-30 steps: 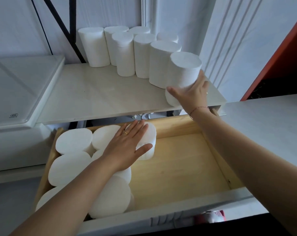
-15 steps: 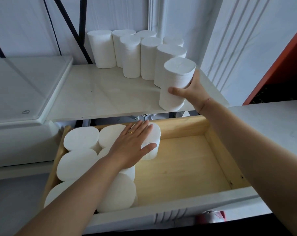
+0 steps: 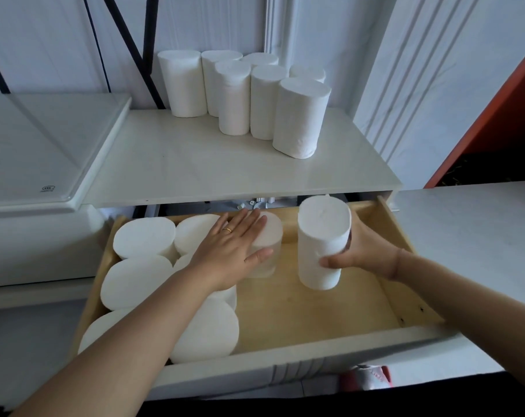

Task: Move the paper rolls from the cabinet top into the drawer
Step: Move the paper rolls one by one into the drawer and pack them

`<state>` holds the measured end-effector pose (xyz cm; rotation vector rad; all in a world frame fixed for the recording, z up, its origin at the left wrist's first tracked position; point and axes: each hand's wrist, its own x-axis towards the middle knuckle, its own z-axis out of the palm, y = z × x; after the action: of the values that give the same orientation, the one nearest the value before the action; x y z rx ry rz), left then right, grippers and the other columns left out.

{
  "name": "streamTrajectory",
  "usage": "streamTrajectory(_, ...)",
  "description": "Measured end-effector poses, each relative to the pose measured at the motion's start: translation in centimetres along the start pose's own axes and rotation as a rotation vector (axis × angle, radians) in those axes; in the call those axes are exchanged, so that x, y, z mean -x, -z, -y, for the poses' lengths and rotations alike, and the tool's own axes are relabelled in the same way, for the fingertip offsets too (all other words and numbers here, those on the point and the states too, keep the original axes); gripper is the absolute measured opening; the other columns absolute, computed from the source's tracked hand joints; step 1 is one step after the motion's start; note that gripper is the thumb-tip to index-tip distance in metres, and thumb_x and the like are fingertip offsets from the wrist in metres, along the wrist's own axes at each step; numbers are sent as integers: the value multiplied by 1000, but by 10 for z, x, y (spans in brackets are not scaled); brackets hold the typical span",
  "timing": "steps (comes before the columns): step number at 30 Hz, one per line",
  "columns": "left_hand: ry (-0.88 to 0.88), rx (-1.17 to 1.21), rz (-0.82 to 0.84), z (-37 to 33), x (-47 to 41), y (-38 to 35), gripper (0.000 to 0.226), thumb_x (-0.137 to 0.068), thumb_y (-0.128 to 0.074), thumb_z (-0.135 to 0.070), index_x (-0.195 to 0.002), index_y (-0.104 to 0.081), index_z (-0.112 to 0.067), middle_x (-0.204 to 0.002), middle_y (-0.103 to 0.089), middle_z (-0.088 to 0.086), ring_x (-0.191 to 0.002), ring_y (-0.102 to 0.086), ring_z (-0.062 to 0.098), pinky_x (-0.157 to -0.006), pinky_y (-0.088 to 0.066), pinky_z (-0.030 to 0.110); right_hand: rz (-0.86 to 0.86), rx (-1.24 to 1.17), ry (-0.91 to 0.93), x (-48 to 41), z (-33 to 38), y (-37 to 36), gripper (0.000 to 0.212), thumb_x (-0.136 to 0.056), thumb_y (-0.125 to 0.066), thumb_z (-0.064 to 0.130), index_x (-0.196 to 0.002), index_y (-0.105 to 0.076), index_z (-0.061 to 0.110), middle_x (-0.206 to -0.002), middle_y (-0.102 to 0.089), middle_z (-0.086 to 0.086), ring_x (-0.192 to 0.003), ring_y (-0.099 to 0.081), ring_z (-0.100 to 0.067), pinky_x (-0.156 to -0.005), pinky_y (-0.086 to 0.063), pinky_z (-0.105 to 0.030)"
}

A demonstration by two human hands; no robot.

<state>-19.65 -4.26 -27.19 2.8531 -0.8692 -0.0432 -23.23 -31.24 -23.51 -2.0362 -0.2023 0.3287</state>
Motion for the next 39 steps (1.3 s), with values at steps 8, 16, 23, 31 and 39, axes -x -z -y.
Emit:
streamTrajectory(8,-7,23,-2,2,2,-1,73,-85,1,-68,-148,11,-31,-150,24,-17,-137,26,-1,-112,18,27,-137,104,-96,-31,-46,-17,112,-53,-89,23,-140,-18,28,-127,-45,6,-122,-45,-16,-96,-43,-31)
streamTrajectory(16,-2,21,-10,1,1,-1,76,-82,3,-68,-148,10,-31,-151,22,-17,-138,22,0,-113,17,28,-50,149,-188,-33,-59,-18,119,-59,-90,17,-146,-9,19,-134,-39,4,-129,-38,-16,-105,-38,-33)
streamTrajectory(23,-1,24,-43,2,0,-3,73,-86,-2,-67,-149,8,-31,-155,16,-14,-140,19,2,-112,17,27,213,-57,-303,-36,-35,9,91,-66,-80,48,-142,-30,37,-133,-52,9,-128,-46,-17,-104,-42,-48)
streamTrajectory(31,80,137,-194,2,-1,1,68,-91,-48,-50,-148,-23,-22,-156,-18,-6,-139,-13,11,-106,8,16,101,-1,-469,-52,-13,-2,48,-86,-64,47,-130,-50,33,-122,-60,3,-114,-58,-20,-82,-58,-49)
streamTrajectory(39,136,105,-183,-1,-6,0,66,-89,-50,-50,-144,-28,-20,-148,-29,-4,-132,-29,22,-109,-11,32,220,-4,-598,-26,-1,-24,45,-89,-55,54,-122,-51,24,-111,-65,-11,-81,-72,-29,-68,-61,-36)
